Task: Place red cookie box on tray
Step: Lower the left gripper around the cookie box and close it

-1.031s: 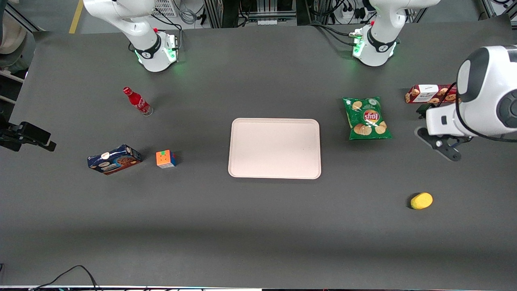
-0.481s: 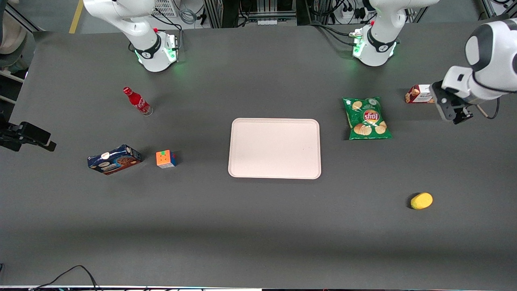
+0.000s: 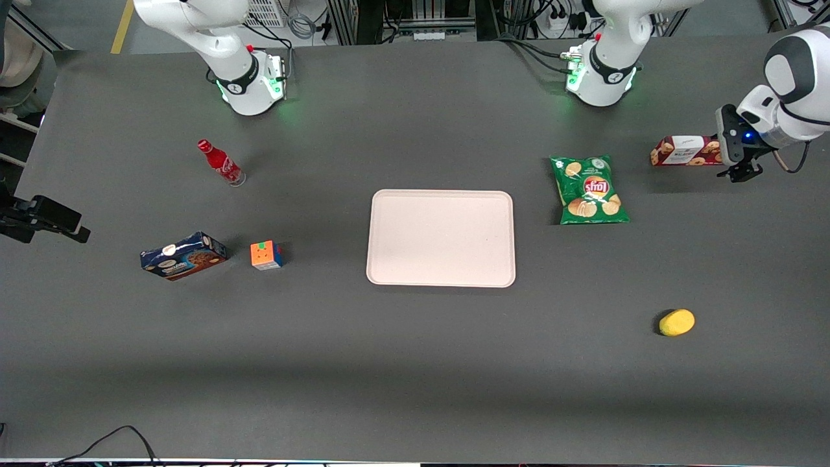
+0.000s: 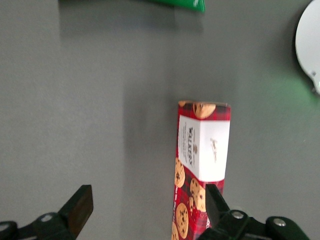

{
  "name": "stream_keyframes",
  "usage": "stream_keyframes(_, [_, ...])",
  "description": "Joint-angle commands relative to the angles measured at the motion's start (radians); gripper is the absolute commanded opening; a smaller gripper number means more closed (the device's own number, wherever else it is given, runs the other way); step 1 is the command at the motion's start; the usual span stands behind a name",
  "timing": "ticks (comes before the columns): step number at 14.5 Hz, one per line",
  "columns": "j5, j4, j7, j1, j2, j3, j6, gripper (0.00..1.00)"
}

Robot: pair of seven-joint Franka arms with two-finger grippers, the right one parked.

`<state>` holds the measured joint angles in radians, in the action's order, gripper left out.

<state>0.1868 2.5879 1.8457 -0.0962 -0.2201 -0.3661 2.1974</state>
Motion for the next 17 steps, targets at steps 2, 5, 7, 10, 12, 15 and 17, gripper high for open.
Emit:
stream_keyframes(2, [0.098, 0.061, 0.079, -0.011, -0.012, -0.082, 0.079, 1.00])
stream_keyframes(5, [0.112, 0.084, 0.112, -0.026, -0.010, -0.099, 0.082, 1.00])
stream_keyframes(7, [0.151, 0.104, 0.113, -0.033, -0.010, -0.131, 0.103, 1.00])
stream_keyframes(10, [0.168, 0.126, 0.147, -0.034, 0.017, -0.174, 0.163, 1.00])
stream_keyframes(12, [0.168, 0.141, 0.158, -0.034, 0.031, -0.204, 0.194, 1.00])
stream_keyframes(15, [0.168, 0.152, 0.175, -0.037, 0.044, -0.209, 0.220, 1.00])
stream_keyframes(17, [0.168, 0.172, 0.188, -0.054, 0.041, -0.227, 0.264, 1.00])
